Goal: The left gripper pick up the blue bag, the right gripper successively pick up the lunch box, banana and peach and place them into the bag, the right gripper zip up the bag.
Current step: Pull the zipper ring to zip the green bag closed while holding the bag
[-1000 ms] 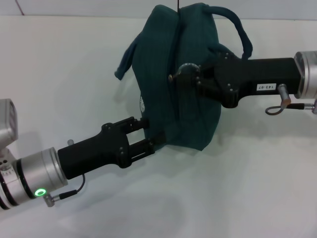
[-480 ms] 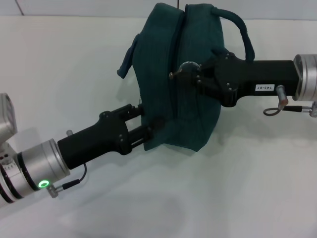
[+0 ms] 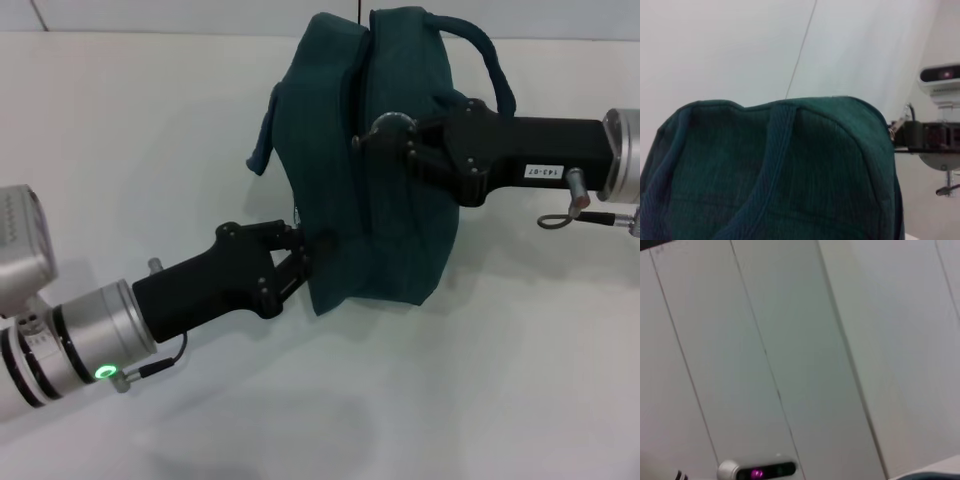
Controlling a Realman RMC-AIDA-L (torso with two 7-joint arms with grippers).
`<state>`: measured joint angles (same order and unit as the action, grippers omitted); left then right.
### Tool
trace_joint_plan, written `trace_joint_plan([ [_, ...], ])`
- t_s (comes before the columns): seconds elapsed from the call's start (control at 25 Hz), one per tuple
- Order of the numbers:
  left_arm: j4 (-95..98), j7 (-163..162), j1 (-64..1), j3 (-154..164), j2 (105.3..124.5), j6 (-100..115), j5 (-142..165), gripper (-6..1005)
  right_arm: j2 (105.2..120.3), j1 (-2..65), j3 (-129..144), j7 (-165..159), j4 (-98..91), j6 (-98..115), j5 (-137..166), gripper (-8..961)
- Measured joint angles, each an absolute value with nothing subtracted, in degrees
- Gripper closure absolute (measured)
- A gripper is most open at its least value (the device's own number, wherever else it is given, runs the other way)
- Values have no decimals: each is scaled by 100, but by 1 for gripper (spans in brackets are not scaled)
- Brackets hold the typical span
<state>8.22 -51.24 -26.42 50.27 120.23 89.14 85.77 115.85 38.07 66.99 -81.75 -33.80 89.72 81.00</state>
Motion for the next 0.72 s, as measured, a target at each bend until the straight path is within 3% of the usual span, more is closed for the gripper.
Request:
trace_joint_plan([
  [0.4,622,-4750,-2706,5053,12044,8816,8572,913,11594,3728,6698,-8060,-3213,8764,7690,943],
  [0.72,563,-4579,-2706,5175,12050,8805,8588,928,11586,3698,6699,-8051,-2882,8464,6967,943],
])
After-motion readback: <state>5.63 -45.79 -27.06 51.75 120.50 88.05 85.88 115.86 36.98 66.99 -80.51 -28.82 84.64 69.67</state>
